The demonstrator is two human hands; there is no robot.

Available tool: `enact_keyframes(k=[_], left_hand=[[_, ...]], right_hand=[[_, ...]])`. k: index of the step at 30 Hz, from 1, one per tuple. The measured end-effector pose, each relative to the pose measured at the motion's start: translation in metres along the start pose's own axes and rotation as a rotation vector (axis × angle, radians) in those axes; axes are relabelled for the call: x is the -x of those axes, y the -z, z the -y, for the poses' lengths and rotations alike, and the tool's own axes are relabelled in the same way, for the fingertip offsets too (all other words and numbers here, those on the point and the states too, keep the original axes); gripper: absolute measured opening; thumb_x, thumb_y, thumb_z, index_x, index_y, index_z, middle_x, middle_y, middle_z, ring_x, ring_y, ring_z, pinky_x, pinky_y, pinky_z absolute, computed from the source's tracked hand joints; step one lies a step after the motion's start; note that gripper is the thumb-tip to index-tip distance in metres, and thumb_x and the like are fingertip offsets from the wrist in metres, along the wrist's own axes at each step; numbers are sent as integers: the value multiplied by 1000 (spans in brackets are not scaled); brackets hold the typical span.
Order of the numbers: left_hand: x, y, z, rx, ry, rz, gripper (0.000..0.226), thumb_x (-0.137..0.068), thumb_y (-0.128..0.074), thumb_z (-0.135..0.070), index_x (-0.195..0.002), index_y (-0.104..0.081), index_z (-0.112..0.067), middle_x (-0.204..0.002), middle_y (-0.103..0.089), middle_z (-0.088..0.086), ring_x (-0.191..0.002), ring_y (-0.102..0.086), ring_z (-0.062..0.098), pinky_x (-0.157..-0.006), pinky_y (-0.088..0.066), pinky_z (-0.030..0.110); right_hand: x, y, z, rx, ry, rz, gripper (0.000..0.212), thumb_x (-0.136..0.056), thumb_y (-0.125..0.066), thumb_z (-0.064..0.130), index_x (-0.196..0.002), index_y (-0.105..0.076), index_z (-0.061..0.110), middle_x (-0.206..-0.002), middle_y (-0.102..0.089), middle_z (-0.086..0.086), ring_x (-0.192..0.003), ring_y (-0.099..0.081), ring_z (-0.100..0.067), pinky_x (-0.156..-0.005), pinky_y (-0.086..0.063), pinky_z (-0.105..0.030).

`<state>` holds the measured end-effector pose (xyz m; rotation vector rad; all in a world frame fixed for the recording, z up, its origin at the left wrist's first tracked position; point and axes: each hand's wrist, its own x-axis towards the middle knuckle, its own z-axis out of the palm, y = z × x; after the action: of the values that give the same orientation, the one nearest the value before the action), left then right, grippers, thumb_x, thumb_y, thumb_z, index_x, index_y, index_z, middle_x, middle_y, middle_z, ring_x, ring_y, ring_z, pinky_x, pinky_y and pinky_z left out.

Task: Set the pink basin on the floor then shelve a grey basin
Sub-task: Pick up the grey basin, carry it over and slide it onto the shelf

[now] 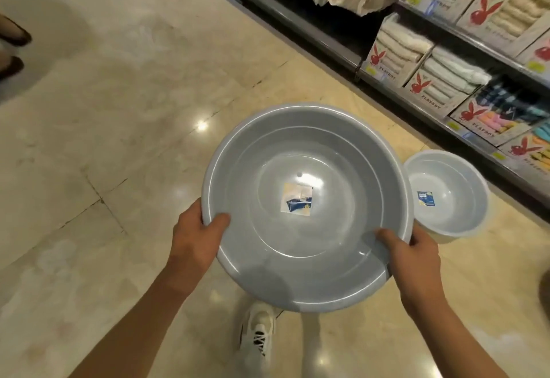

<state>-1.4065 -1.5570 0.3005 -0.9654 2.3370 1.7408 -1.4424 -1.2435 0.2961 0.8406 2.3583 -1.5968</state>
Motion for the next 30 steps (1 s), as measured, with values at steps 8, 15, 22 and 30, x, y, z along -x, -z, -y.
enact_keyframes(k=[8,15,22,30], left_hand=[[-113,-73,-24,18,48,42,23,-75,-67,-28,-91,-69,-12,-87,-72,11,-81,-62,27,-76,-52,50],[-202,-145,-20,-99,129,116,32,-80,-62,-39,-107,-72,-24,-97,-78,-2,-92,-73,21,-70,-55,34],[-322,-211,28,-333,196,202,49,-85,-64,-45,-126,-64,-17,-106,-72,0,-94,-66,21,-70,-47,28],[-389,-261,94,-504,219,258,73,-81,-56,-49,-149,-51,-23,-109,-66,-3,-98,-62,26,-82,-44,33]], right_hand=[[-111,-19,21,-64,-119,-45,26,-79,-70,17,-85,-72,42,-87,-77,2,-86,-73,-29,-82,-61,-59],[-218,-35,-1,37,-167,46,21,-86,-72,17,-93,-68,37,-95,-76,-2,-85,-73,-26,-80,-62,-53],[-343,-81,-43,180,-203,160,11,-91,-72,37,-99,-65,37,-88,-70,15,-65,-68,4,-47,-44,-10],[-407,-121,-112,340,-309,117,18,-96,-64,34,-108,-62,21,-77,-64,7,-70,-59,-9,-54,-39,-24]])
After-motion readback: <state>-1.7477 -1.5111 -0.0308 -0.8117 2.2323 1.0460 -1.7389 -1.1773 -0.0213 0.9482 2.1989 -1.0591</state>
